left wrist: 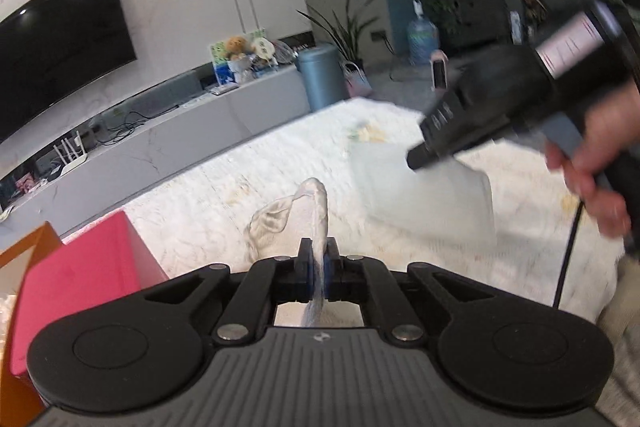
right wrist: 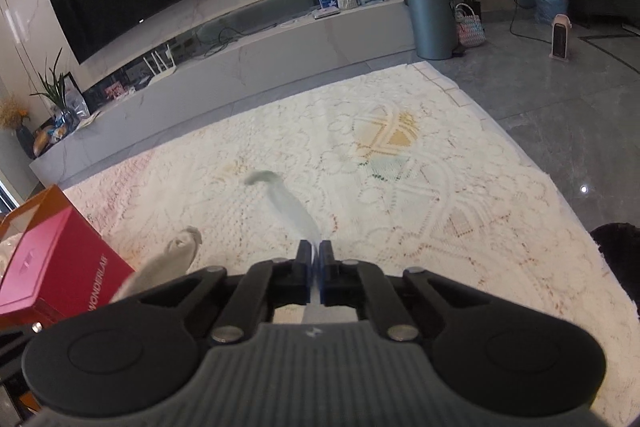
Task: Organize soft objects
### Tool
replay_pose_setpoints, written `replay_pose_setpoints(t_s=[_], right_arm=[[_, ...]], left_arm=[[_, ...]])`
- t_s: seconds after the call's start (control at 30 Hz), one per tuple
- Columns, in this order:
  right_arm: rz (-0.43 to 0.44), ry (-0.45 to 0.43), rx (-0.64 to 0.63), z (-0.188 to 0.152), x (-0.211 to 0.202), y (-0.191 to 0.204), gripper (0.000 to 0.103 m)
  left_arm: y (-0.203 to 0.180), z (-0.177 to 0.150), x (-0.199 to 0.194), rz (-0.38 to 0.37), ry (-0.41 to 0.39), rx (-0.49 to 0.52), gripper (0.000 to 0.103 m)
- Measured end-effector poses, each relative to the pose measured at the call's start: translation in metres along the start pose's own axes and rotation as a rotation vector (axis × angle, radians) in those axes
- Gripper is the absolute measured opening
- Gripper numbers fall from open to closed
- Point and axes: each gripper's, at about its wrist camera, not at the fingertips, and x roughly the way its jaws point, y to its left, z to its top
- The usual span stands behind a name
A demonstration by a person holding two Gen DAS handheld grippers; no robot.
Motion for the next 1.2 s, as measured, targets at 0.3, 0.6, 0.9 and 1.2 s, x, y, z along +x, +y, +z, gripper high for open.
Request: replay_pose_setpoints(t_s=[0.3, 0.6, 0.9, 1.2], right_arm=[[0.07, -0.097, -0.06, 0.012, -0.045, 0.034, 0.0], [0.023, -0.25, -0.307, 0.035, -0.106, 0.124, 0.0], [0.043, -0.325, -0.404, 0.041, -0.142, 0.201, 0.0], [-0.041, -0.158, -0.309, 0.021, -0.101, 0.152, 0.004]], left_arm=[[0.031, 0.026, -0.03, 0.018, -0.051, -0.088, 0.005], [0.087, 0.056, -0.081, 0.054, -0.167, -0.162, 0.004], [0.139, 0.059, -0.131, 0.118, -0.245, -0.23, 0.005], [0.168, 0.036, -0.124, 0.069, -0.208, -0.342, 0.005]])
